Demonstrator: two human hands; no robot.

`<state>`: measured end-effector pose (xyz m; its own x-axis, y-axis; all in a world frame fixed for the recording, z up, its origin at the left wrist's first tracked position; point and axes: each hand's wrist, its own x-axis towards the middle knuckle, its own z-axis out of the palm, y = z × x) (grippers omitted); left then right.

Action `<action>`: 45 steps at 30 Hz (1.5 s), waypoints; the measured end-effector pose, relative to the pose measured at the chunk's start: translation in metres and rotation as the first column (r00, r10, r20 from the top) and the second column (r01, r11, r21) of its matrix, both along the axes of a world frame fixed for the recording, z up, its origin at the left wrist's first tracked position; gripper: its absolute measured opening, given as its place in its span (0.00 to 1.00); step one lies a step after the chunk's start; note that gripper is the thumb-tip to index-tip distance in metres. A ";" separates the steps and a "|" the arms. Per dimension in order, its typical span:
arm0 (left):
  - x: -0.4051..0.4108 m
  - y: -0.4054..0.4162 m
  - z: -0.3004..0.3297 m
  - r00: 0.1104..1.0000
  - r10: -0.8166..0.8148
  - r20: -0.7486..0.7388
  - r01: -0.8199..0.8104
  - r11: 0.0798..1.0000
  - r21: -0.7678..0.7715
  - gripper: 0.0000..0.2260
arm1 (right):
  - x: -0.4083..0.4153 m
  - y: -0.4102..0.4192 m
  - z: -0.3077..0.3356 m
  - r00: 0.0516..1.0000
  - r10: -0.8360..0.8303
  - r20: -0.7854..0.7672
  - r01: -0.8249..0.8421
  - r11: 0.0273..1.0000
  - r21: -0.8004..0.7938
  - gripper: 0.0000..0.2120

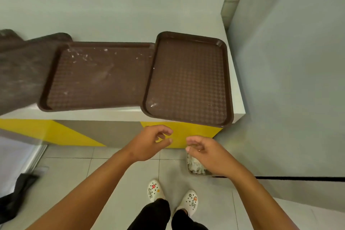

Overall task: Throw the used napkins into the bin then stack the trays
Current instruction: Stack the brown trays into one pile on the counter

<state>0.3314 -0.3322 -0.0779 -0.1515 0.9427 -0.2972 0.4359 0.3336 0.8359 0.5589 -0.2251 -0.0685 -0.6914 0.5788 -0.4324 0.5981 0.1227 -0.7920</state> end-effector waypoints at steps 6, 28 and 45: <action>-0.037 -0.005 0.065 0.999 -0.027 -0.032 0.030 0.995 0.097 0.09 | -0.041 0.012 0.064 0.993 0.111 -0.045 -0.106 0.989 0.103 0.15; -0.130 0.052 0.110 0.976 0.216 -0.039 -0.195 0.932 0.305 0.08 | -0.084 0.097 0.120 0.995 -0.081 -0.053 0.096 0.895 0.436 0.19; -0.128 0.143 0.055 0.872 0.394 -0.291 -0.342 0.915 0.214 0.15 | -0.095 0.185 0.038 0.914 -0.148 0.377 -0.071 0.858 0.508 0.45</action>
